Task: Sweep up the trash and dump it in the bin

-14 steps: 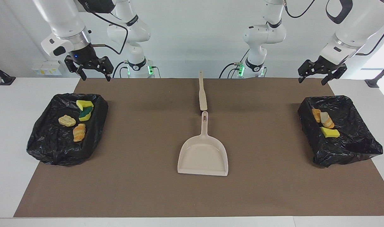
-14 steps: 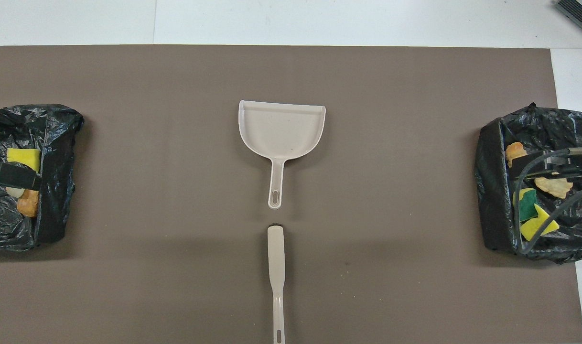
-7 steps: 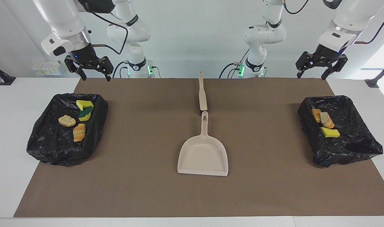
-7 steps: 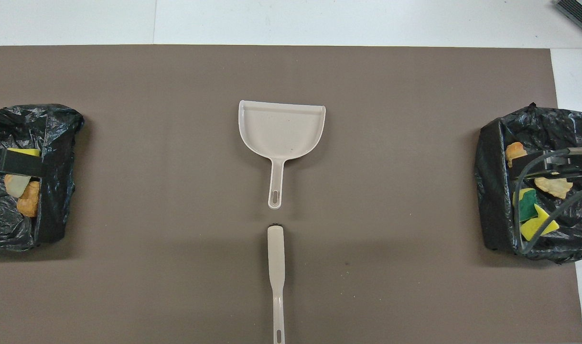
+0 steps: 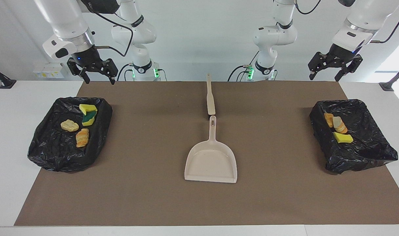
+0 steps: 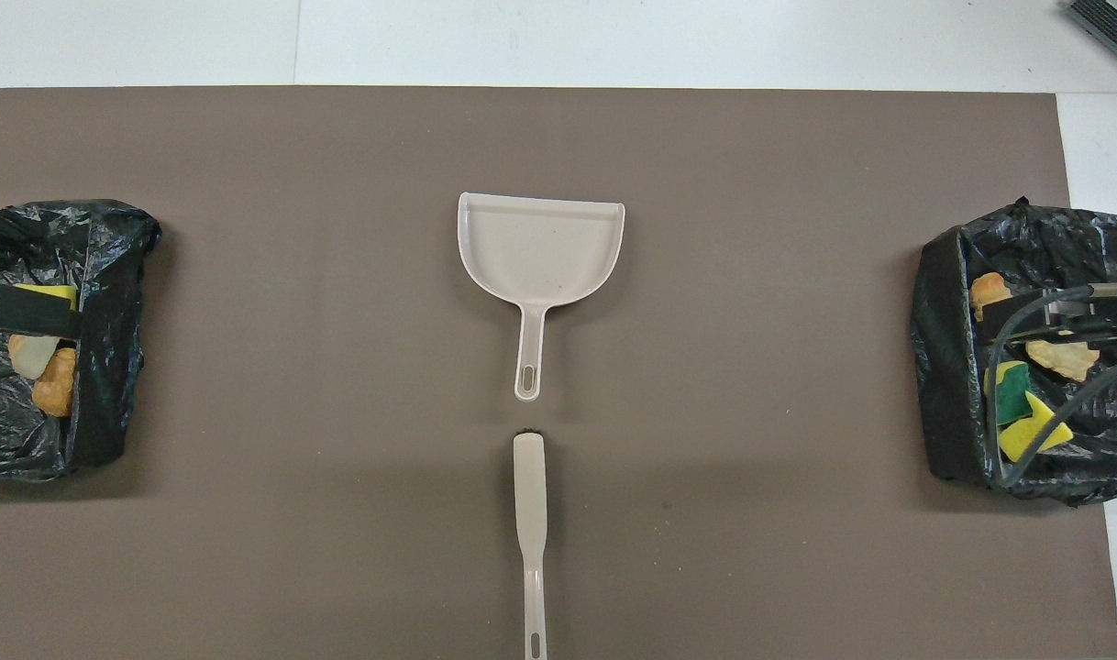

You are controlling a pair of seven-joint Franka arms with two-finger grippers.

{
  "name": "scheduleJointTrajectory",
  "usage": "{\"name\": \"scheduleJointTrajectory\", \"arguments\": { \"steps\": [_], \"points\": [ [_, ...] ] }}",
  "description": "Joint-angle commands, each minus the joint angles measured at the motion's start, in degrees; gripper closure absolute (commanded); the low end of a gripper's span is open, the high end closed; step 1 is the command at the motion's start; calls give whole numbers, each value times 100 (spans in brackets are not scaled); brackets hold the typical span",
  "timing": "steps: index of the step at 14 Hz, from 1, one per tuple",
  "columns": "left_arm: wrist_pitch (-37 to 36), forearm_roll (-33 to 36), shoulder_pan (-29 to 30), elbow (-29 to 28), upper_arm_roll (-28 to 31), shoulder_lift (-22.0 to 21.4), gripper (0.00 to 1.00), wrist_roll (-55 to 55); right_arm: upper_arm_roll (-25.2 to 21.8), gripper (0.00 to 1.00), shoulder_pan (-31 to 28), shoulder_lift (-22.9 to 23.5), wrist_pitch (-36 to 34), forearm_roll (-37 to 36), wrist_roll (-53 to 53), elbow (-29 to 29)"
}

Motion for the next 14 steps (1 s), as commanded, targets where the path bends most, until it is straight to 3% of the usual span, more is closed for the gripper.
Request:
{"name": "scheduleJointTrajectory", "arguments": {
  "steps": [1, 14],
  "points": [
    [-166, 22, 24, 69, -45, -67, 0, -35, 7, 0, -43, -106, 35, 101, 32, -114],
    [-183, 22, -11, 43, -1, -75, 0, -53, 7, 0, -34, -106, 35, 101, 32, -114]
  ]
}}
